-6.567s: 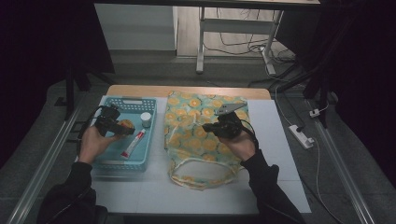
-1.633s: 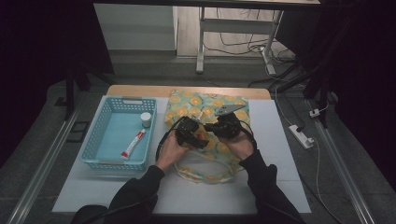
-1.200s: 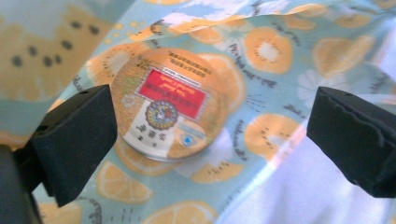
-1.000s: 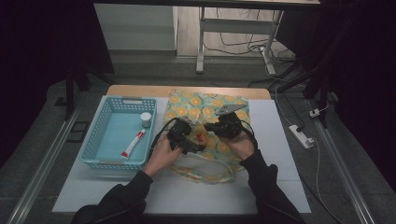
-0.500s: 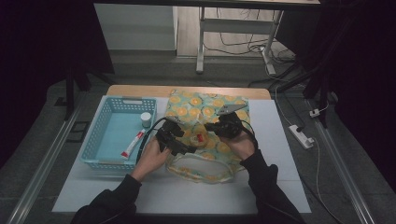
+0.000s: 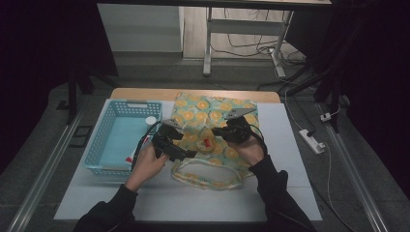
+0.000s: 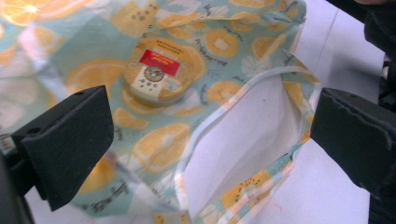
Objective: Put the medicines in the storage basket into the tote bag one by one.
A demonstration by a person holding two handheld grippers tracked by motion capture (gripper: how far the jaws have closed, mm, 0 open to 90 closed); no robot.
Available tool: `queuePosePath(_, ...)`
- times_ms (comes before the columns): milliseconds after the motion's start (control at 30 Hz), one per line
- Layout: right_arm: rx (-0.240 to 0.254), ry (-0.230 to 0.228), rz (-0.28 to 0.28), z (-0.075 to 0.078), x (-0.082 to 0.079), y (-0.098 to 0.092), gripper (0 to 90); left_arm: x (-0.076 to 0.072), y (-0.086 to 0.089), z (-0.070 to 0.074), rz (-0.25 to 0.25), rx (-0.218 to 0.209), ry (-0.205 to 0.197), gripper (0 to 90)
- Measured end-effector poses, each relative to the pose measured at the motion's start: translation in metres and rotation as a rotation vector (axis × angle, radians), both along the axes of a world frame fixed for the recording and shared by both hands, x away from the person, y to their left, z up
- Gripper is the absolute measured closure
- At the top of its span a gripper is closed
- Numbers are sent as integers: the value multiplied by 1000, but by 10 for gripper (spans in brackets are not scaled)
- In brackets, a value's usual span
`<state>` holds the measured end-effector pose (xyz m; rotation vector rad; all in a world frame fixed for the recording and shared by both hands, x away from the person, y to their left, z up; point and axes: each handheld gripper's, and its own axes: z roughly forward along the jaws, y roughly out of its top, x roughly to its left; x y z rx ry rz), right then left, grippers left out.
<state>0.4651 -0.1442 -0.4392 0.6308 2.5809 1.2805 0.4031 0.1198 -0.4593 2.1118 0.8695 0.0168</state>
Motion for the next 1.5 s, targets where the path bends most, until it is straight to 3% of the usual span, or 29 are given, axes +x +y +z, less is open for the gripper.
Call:
queuePosePath(167, 0, -3, -1, 0, -1, -1, 898, -4, 12, 3, 36, 31, -8, 0)
queuePosePath(433, -3, 3, 0, -1, -1, 0, 898, -10, 34, 15, 103, 28, -23, 0)
queuePosePath(767, -4, -2, 0, -1, -1, -1, 898, -11, 74, 18, 228, 106, -56, 0)
queuePosePath(900, -4, -2, 2, -1, -1, -1, 898, -8, 91, 13, 285, 118, -46, 6)
queuePosePath(1067, -6, -2, 4, -1, -1, 0, 898, -5, 103, 4, 332, 194, -39, 15)
queuePosePath(1267, -8, 0, 5, -1, -1, 0, 897, -1, 117, -8, 339, 218, -9, 13)
queuePosePath(1500, -9, 0, 6, -2, -1, 1, 898, 7, 121, -27, 341, 315, 34, 0)
